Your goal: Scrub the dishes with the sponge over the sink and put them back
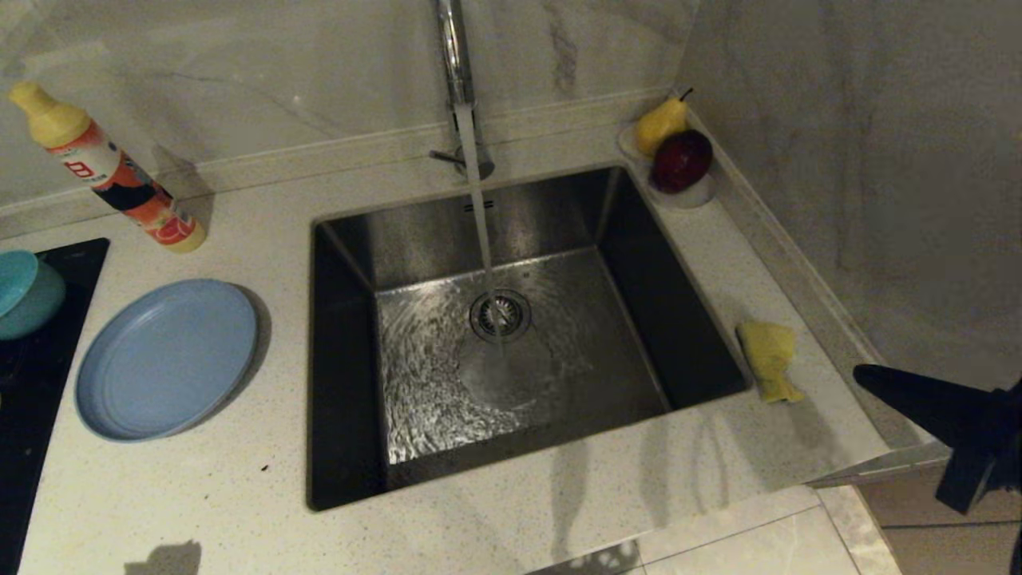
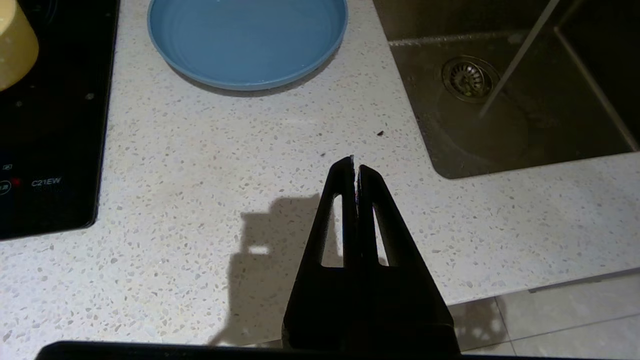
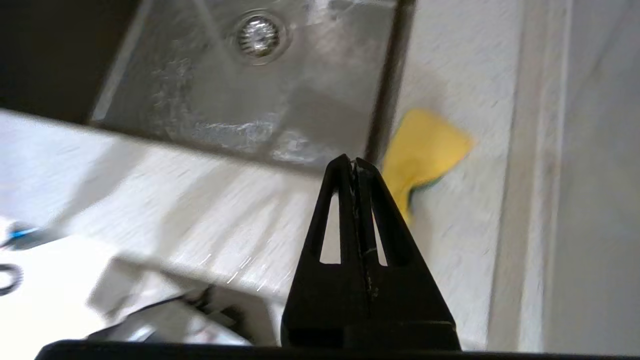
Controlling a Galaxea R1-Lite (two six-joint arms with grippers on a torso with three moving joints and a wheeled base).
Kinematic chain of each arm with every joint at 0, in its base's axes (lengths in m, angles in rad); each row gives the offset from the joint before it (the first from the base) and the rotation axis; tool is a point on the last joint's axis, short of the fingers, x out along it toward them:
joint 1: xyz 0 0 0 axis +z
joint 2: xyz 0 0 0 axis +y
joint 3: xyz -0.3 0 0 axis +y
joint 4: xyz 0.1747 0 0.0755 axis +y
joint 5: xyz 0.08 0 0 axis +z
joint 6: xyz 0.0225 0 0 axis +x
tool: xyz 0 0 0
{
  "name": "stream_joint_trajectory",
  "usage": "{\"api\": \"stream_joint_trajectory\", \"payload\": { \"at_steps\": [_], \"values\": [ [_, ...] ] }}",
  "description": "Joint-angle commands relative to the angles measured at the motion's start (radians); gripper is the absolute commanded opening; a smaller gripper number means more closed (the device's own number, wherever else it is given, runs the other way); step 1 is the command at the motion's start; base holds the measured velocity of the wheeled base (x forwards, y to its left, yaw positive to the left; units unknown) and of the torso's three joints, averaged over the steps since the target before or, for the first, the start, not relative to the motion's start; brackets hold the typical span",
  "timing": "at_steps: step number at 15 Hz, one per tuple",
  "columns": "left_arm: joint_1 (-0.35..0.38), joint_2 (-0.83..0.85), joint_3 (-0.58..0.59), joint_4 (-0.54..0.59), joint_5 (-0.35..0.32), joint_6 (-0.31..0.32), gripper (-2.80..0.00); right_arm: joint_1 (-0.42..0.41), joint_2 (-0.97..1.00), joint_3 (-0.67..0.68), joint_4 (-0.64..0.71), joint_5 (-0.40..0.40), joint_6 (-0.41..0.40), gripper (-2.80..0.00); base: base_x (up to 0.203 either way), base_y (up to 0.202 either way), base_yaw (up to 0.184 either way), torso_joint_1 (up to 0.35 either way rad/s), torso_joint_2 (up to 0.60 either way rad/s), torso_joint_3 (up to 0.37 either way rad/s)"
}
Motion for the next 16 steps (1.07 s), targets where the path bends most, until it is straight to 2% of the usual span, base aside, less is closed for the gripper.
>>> {"api": "stream_joint_trajectory", "payload": {
  "at_steps": [1, 3, 8, 10, 13, 16],
  "values": [
    [-0.001, 0.002, 0.040, -0.001, 0.001, -0.001, -2.80, -0.054, -0.185, 0.002, 0.122, 0.058, 0.008, -2.80, 0.000, 0.000, 0.000, 0.000, 0.00, 0.000],
    [0.000, 0.002, 0.040, -0.001, 0.001, -0.001, -2.80, -0.135, -0.297, 0.014, 0.216, 0.097, 0.012, -2.80, 0.000, 0.000, 0.000, 0.000, 0.00, 0.000],
    [0.000, 0.002, 0.040, -0.001, -0.001, -0.001, -2.80, -0.245, -0.580, 0.129, 0.348, 0.115, -0.017, -2.80, 0.000, 0.000, 0.000, 0.000, 0.00, 0.000],
    [0.000, 0.002, 0.040, -0.001, 0.001, -0.001, -2.80, -0.252, -0.684, 0.184, 0.386, 0.100, -0.028, -2.80, 0.000, 0.000, 0.000, 0.000, 0.00, 0.000],
    [0.000, 0.002, 0.040, -0.001, 0.001, -0.001, -2.80, -0.269, -0.817, 0.288, 0.415, 0.022, -0.032, -2.80, 0.000, 0.000, 0.000, 0.000, 0.00, 0.000],
    [0.000, 0.002, 0.040, -0.001, 0.001, -0.001, -2.80, -0.299, -0.945, 0.383, 0.449, 0.005, -0.035, -2.80, 0.000, 0.000, 0.000, 0.000, 0.00, 0.000]
  ]
}}
